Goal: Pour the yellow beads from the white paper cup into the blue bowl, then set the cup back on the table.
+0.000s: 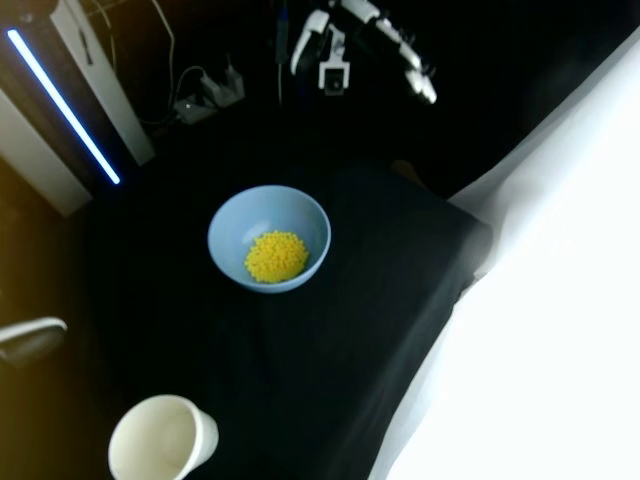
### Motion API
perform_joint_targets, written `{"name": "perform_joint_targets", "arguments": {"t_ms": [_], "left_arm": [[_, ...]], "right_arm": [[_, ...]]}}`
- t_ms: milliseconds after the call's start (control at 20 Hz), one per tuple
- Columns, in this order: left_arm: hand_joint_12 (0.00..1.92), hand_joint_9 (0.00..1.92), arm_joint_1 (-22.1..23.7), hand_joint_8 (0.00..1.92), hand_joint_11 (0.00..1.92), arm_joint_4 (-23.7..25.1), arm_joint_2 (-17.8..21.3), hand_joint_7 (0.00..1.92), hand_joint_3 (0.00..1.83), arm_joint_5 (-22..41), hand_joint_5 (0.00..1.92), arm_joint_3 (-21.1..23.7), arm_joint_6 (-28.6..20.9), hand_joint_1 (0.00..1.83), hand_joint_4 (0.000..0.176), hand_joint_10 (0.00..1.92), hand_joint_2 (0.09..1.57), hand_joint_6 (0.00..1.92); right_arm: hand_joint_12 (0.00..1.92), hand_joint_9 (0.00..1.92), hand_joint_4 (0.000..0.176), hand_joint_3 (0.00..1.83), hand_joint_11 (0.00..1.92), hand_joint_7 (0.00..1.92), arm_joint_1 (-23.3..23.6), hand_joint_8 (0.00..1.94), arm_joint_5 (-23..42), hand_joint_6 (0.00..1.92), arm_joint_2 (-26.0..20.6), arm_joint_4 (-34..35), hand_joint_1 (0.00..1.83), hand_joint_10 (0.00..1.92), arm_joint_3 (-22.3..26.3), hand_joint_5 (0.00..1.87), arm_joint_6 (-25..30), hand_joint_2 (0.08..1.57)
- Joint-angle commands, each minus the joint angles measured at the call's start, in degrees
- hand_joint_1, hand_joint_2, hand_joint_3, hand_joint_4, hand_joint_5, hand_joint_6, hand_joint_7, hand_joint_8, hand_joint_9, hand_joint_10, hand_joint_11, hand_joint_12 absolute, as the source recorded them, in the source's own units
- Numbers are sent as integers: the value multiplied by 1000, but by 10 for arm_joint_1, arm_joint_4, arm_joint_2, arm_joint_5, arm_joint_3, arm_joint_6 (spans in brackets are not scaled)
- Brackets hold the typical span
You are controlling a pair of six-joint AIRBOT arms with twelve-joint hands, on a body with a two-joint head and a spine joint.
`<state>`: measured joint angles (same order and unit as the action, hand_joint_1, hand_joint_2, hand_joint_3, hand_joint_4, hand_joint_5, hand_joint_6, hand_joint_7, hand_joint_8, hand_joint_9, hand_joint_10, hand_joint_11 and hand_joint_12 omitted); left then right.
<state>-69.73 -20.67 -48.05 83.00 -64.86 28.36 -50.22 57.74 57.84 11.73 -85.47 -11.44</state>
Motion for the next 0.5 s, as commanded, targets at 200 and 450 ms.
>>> {"name": "perform_joint_targets", "arguments": {"t_ms": [200, 450], "left_arm": [[246, 128, 3, 4, 21, 3, 42, 169, 14, 98, 0, 13, 15, 453, 77, 5, 901, 0], [360, 151, 3, 0, 0, 2, 71, 212, 0, 160, 0, 24, 30, 401, 92, 4, 946, 0]], "right_arm": [[113, 60, 176, 0, 0, 96, 4, 0, 130, 0, -24, 19, 796, 1, 23, 0, 3, 515], [51, 55, 176, 0, 24, 78, 4, 0, 200, 0, -60, 21, 796, 2, 64, 0, -4, 510]]}}
